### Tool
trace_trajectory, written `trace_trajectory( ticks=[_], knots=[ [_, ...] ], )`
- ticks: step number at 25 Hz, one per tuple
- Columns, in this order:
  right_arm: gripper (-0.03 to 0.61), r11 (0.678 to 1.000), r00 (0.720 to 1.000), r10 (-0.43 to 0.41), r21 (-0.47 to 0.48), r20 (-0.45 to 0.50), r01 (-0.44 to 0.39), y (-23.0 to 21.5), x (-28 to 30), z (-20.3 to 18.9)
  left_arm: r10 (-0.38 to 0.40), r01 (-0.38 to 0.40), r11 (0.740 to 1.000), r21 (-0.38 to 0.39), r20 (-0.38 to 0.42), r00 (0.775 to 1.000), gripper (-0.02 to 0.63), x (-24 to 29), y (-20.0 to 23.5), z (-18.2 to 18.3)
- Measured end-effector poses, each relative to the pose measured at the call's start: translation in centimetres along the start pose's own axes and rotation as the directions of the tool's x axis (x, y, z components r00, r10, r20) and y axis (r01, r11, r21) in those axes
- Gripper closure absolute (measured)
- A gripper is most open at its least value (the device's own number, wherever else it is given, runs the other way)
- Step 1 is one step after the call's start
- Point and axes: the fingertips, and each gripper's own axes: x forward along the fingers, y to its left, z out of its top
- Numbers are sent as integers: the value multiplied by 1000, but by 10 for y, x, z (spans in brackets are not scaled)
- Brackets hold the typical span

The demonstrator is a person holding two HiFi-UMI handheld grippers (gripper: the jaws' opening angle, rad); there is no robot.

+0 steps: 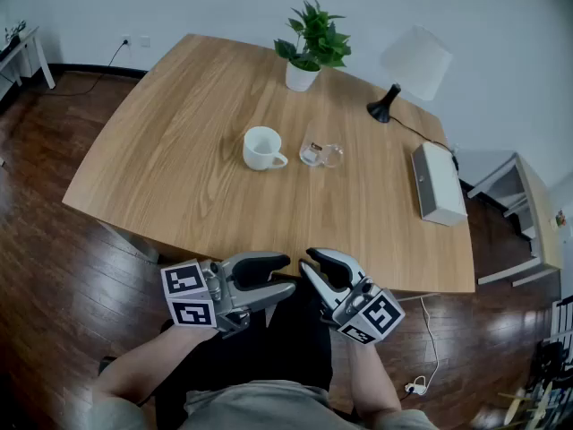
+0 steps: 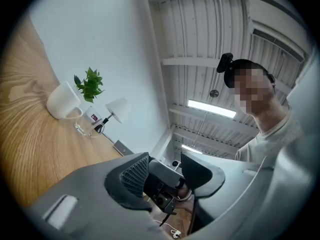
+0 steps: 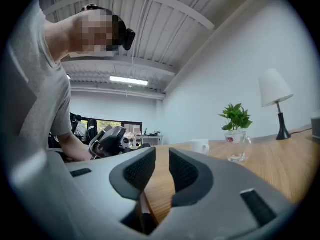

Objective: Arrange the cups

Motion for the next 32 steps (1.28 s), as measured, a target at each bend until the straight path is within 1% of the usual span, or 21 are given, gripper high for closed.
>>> trace_trajectory(
  ticks=[6, 10, 15, 32],
  knots=[
    [496, 1000, 1000, -2, -1, -4, 2, 1, 0, -1, -3, 3, 1000, -3, 12, 1000, 420, -1, -1, 4],
    [495, 1000, 1000, -2, -2, -6, 2, 1, -1, -1, -6, 6, 1000, 5, 2, 1000, 420, 0, -2, 3],
    [496, 1000, 1000, -3, -3, -6, 3, 0, 0, 0, 12, -12, 1000, 4, 1, 1000, 420, -1, 2, 2],
    [495, 1000, 1000, -1, -5, -12, 1, 2, -1, -2, 3, -3, 1000, 10, -7, 1000, 420, 0, -2, 1]
  ],
)
